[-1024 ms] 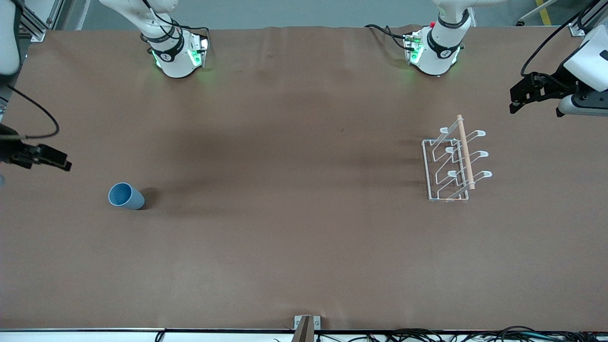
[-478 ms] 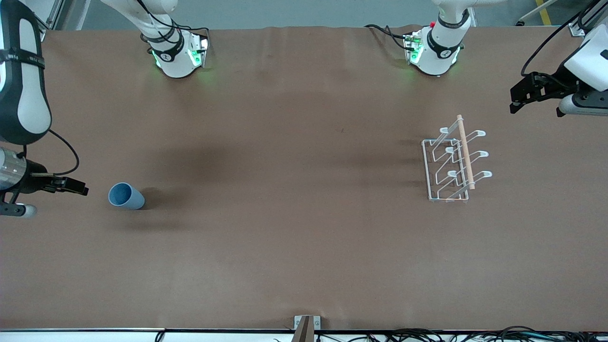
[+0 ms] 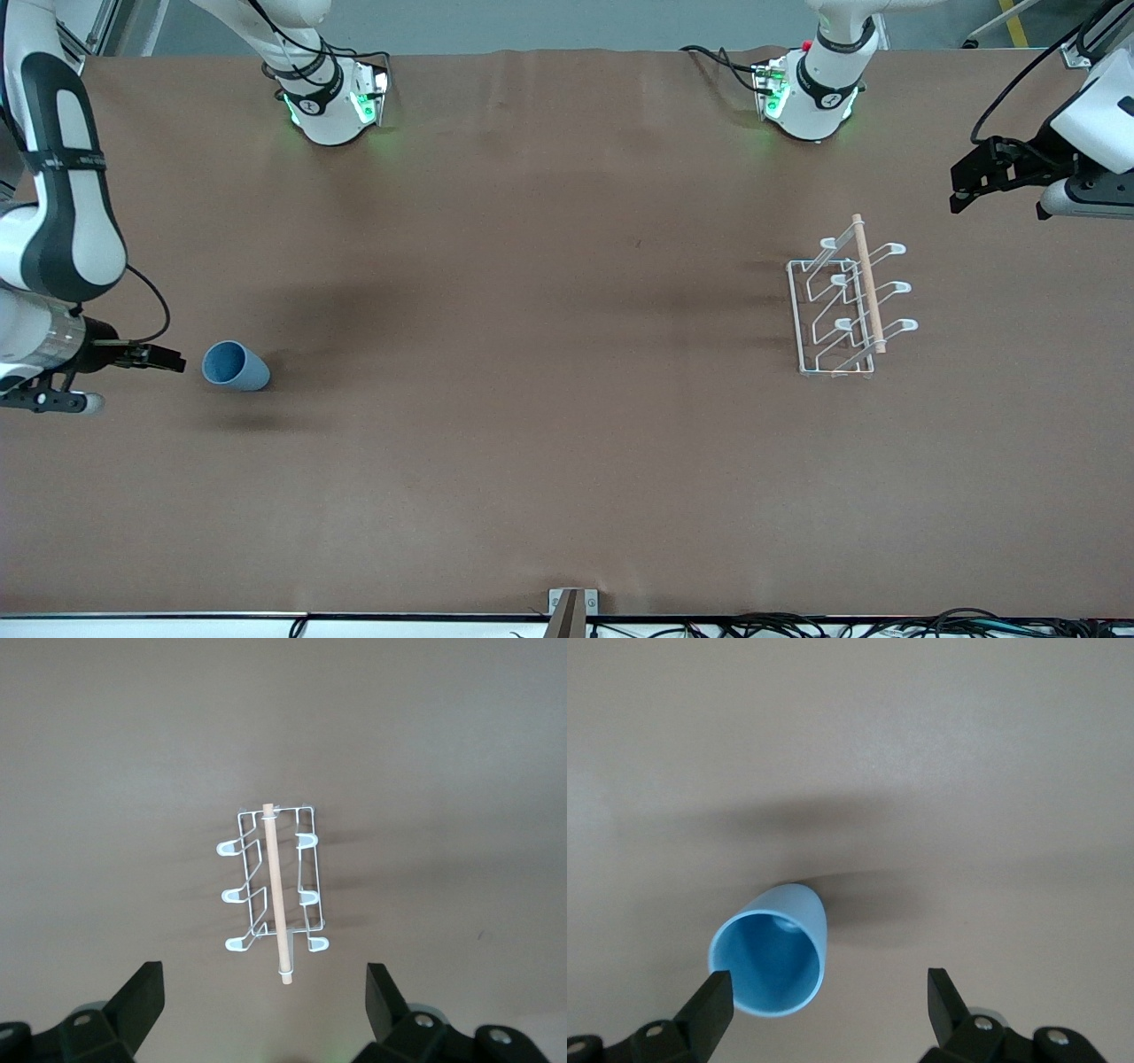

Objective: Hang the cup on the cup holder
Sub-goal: 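Reach the right gripper down to the blue cup and close on it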

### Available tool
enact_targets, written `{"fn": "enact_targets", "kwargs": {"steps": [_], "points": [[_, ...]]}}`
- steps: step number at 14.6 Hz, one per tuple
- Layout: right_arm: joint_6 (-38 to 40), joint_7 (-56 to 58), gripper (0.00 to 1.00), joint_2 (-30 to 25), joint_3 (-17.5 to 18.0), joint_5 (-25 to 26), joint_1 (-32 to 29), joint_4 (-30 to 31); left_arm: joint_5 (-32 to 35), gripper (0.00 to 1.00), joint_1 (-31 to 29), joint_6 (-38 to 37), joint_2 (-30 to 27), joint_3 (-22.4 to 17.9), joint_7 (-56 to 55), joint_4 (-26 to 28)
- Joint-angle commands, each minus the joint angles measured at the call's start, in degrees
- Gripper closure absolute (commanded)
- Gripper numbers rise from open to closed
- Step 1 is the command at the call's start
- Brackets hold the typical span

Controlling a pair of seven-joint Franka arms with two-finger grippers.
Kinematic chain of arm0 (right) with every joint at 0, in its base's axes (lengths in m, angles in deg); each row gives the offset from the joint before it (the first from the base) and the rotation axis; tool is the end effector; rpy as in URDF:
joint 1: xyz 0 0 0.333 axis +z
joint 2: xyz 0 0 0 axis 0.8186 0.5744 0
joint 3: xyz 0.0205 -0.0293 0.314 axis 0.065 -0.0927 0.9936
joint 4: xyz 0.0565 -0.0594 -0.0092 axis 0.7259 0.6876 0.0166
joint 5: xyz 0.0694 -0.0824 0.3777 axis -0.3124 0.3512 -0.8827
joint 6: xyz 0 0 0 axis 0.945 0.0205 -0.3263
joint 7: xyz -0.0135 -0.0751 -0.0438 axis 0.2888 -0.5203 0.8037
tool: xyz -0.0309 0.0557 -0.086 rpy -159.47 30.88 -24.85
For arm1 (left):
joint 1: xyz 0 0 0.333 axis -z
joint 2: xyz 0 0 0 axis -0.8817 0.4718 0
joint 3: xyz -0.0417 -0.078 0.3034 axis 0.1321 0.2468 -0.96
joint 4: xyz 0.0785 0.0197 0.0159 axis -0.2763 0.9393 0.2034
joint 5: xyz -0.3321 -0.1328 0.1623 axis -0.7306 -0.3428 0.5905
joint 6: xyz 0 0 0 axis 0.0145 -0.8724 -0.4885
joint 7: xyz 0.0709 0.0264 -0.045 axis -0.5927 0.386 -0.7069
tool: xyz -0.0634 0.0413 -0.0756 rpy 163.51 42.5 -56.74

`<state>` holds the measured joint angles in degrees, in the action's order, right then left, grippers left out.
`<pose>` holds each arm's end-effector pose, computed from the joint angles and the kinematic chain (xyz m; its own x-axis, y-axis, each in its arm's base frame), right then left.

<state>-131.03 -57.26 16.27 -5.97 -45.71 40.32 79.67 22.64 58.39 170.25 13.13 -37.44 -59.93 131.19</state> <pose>0.6286 -0.1378 0.3336 0.9930 -0.0998 -0.0639 -0.1012 -0.9947 -0.0197 0.5296 -0.0557 0.6524 0.9932 -0.1164 0.0074 -0.1164 -0.9932 -0.0086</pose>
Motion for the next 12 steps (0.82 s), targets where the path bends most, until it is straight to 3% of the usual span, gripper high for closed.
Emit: {"fn": "enact_targets", "kwargs": {"steps": [1, 5, 7, 8, 10, 12], "points": [[-3.9, 0.7, 0.03, 1.3, 0.8, 0.1, -0.9, 2.7, -1.5, 0.0, -0.3, -1.0, 1.1, 0.0, 0.5, -2.5], [-4.8, 0.7, 0.07, 4.0, 1.0, -0.4, -1.0, 3.2, -1.6, 0.0, -0.2, -1.0, 1.1, 0.1, 0.5, -2.5], [-6.3, 0.7, 0.14, 5.4, 1.0, -0.5, -0.9, 3.6, -1.8, 0.0, -0.2, -1.0, 1.1, 0.0, 0.4, -2.6], [-6.4, 0.8, 0.27, 6.1, 1.0, -0.5, -0.8, 3.7, -1.9, 0.0, -0.2, -1.0, 1.1, 0.0, 0.4, -2.6], [-6.4, 0.8, 0.74, 6.3, 1.0, -0.5, -0.5, 4.6, -1.9, 0.0, -0.2, -1.0, 1.1, 0.0, 0.4, -2.6], [-6.1, 1.5, 0.98, 6.3, 1.0, -0.5, -0.6, 4.6, -2.0, 0.0, -0.2, -1.0, 1.1, 0.0, 0.4, -2.6]]}}
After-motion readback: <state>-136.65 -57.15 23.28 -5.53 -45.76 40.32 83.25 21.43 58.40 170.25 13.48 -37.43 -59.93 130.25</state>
